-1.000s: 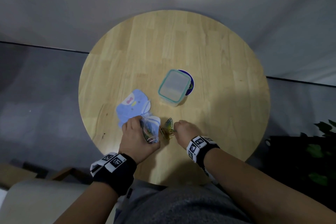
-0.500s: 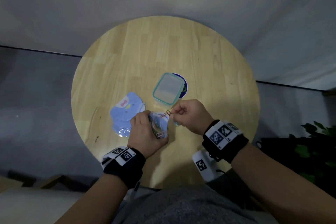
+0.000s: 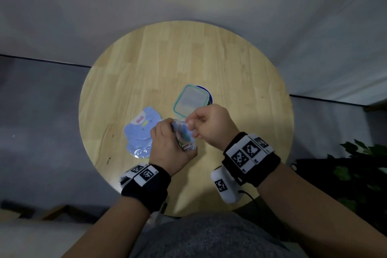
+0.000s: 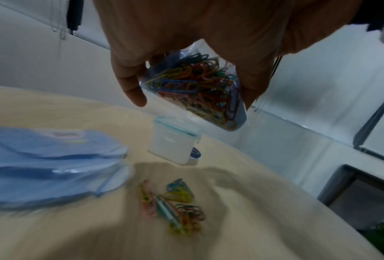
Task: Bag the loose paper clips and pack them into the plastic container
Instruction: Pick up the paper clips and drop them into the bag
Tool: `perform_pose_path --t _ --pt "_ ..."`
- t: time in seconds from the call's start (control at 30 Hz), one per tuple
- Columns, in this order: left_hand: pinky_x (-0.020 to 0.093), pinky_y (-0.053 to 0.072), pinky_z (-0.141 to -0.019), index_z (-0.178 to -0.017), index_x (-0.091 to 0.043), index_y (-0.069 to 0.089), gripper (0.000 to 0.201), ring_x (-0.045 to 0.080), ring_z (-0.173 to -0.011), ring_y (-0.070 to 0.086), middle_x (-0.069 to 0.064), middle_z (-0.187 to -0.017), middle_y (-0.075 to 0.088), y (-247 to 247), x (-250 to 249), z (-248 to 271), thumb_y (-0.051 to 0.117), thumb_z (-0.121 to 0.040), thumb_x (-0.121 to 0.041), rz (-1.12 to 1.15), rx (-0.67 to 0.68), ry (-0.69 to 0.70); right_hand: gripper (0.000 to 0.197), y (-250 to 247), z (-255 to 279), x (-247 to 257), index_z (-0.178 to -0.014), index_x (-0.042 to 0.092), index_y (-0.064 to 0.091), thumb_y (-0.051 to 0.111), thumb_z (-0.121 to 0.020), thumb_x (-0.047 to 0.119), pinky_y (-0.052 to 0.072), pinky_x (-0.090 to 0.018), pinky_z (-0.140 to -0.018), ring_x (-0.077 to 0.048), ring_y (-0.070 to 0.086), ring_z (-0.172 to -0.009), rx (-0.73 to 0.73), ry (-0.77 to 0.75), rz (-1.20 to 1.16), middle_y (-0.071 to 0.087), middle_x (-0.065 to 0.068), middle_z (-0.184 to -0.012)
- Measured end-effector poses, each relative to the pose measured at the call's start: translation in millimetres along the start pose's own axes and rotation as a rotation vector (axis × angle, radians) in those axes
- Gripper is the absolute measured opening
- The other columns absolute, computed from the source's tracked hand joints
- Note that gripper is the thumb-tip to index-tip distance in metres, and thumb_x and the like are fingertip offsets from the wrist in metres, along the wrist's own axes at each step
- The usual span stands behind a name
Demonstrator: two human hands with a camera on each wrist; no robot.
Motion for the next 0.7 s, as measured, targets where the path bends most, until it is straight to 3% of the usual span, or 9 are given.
perform_pose_path --t 0.07,0.13,0.17,0.27,0.37,0.43,0.53,0.63,0.7 --pt "0.038 0.038 -0.081 -0.111 -0.008 0.040 0.073 0.022 -0.093 0.036 0.013 -0.100 0.048 -6.7 12.7 2.7 0.067 -0.053 -0.043 -0.036 0.009 -0.053 0.018 0.8 -7.7 -20.3 -0.071 0.009 0.065 0.052 -0.081 0.002 0.052 -0.031 -0.056 -0.023 0.060 -0.055 -0.123 0.056 -0.101 0.064 -0.010 -0.065" --pt "0.039 0.038 -0.084 -0.112 -0.004 0.042 0.079 0.026 -0.097 0.038 0.014 -0.102 0.047 -14.1 26.3 7.3 0.069 -0.052 -0.048 -0.075 0.034 -0.117 0.011 8.1 -19.1 -50.0 -0.074 0.013 0.063 0.055 -0.079 0.007 0.056 -0.038 -0.064 -0.025 0.061 -0.063 -0.155 0.102 0.015 0.066 -0.010 -0.071" --pt "0.039 0.037 -0.085 -0.112 -0.003 0.043 0.082 0.029 -0.098 0.040 0.015 -0.102 0.047 -17.5 32.3 10.0 0.066 -0.051 -0.053 -0.096 0.045 -0.142 0.005 14.8 -22.8 -64.4 -0.080 0.012 0.064 0.060 -0.080 0.011 0.056 -0.040 -0.071 -0.027 0.064 -0.073 -0.095 0.147 0.124 0.068 -0.011 -0.079" --pt "0.038 0.034 -0.086 -0.113 -0.001 0.043 0.087 0.034 -0.098 0.044 0.016 -0.102 0.048 -23.9 45.9 18.8 0.059 -0.048 -0.057 -0.151 0.075 -0.171 0.039 45.3 -24.6 -96.0 -0.105 0.007 0.059 0.071 -0.078 0.032 0.050 -0.036 -0.084 -0.031 0.060 -0.101 0.117 0.318 0.462 0.064 -0.012 -0.107" --pt "0.038 0.034 -0.086 -0.112 -0.001 0.043 0.085 0.032 -0.096 0.042 0.016 -0.101 0.048 -27.7 54.3 26.7 0.058 -0.048 -0.056 -0.178 0.094 -0.170 0.065 74.1 -23.4 -107.4 -0.117 0.008 0.049 0.077 -0.068 0.043 0.046 -0.038 -0.089 -0.032 0.052 -0.110 0.133 0.307 0.528 0.050 -0.013 -0.121" --pt "0.041 0.038 -0.084 -0.109 -0.004 0.042 0.079 0.029 -0.093 0.040 0.015 -0.097 0.048 -31.4 57.0 30.5 0.058 -0.050 -0.053 -0.195 0.097 -0.134 0.069 88.7 -24.1 -110.0 -0.119 0.011 0.046 0.078 -0.065 0.042 0.046 -0.039 -0.092 -0.031 0.049 -0.111 0.178 0.188 0.623 0.045 -0.012 -0.121" --pt "0.038 0.036 -0.083 -0.108 -0.008 0.040 0.074 0.026 -0.091 0.036 0.014 -0.096 0.048 -36.8 61.9 33.7 0.058 -0.050 -0.052 -0.224 0.097 -0.101 0.055 97.1 -24.8 -110.8 -0.117 0.011 0.047 0.074 -0.073 0.029 0.044 -0.042 -0.096 -0.032 0.047 -0.112 0.263 0.027 0.761 0.046 -0.012 -0.119" --pt "0.033 0.031 -0.083 -0.108 -0.007 0.041 0.076 0.026 -0.092 0.037 0.014 -0.097 0.048 -39.7 67.3 34.2 0.057 -0.050 -0.052 -0.241 0.115 -0.107 0.035 92.2 -24.2 -112.1 -0.115 0.007 0.051 0.062 -0.081 0.010 0.044 -0.041 -0.091 -0.034 0.050 -0.111 0.269 -0.012 0.794 0.050 -0.015 -0.118" --pt "0.035 0.032 -0.084 -0.110 -0.006 0.041 0.078 0.028 -0.093 0.039 0.013 -0.098 0.048 -39.0 69.6 34.1 0.057 -0.049 -0.053 -0.245 0.141 -0.119 0.032 86.5 -22.1 -116.1 -0.115 0.006 0.053 0.058 -0.083 0.005 0.044 -0.039 -0.088 -0.034 0.052 -0.109 0.261 -0.013 0.795 0.052 -0.015 -0.117"
Point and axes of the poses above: each hand's wrist, its own z-axis away from the middle knuckle, its own y-axis out of the palm, x = y × z, the point moved 1 cm from there along -z, towards the middle knuckle
